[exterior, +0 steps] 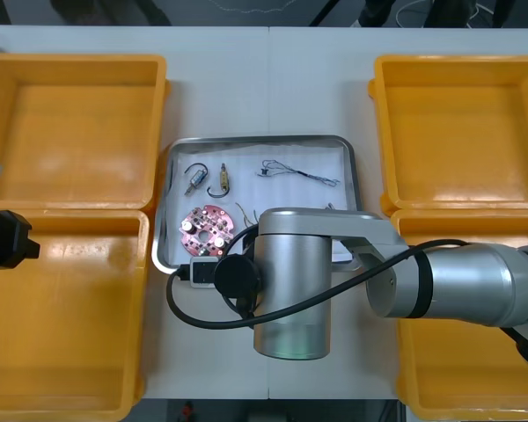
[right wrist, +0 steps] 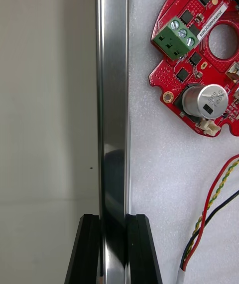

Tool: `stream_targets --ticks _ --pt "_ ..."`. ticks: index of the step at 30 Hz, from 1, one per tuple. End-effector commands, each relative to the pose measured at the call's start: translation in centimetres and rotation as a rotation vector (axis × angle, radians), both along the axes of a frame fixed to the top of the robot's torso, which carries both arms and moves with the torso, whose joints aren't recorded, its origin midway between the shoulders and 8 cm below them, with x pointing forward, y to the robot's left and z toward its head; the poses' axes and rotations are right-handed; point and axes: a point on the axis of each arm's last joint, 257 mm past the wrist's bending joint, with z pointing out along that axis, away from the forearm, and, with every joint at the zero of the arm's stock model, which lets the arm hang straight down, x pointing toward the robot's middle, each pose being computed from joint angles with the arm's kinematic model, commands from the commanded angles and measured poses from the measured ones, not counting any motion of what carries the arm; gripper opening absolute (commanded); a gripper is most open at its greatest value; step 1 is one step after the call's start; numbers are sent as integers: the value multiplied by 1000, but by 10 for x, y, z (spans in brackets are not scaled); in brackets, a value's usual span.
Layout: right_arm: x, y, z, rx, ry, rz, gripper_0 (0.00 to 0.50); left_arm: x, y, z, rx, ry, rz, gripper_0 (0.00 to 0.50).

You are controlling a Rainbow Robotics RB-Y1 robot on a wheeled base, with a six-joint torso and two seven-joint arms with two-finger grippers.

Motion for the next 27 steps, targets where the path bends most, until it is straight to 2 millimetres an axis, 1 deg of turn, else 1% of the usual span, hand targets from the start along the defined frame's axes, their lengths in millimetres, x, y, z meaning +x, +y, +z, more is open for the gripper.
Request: stream_targets --ticks 1,4,6,11,19,27 --pt "25 -5 28 -36 -95 26 0 -5 13 13 93 -17 -98 500" --pt "29 -8 33 -40 -108 22 0 -5 13 13 93 -17 -98 500" --pt "38 -11 39 -43 -130 11 0 -5 13 13 93 -17 -98 500" --pt "52 -13 45 -49 -151 -10 0 -5 13 13 93 -17 -98 500" --pt "70 -5 51 -51 -172 -39 0 -5 13 13 93 -17 -98 500" --pt "89 7 63 -54 -206 -46 0 -5 13 13 93 -17 -98 500"
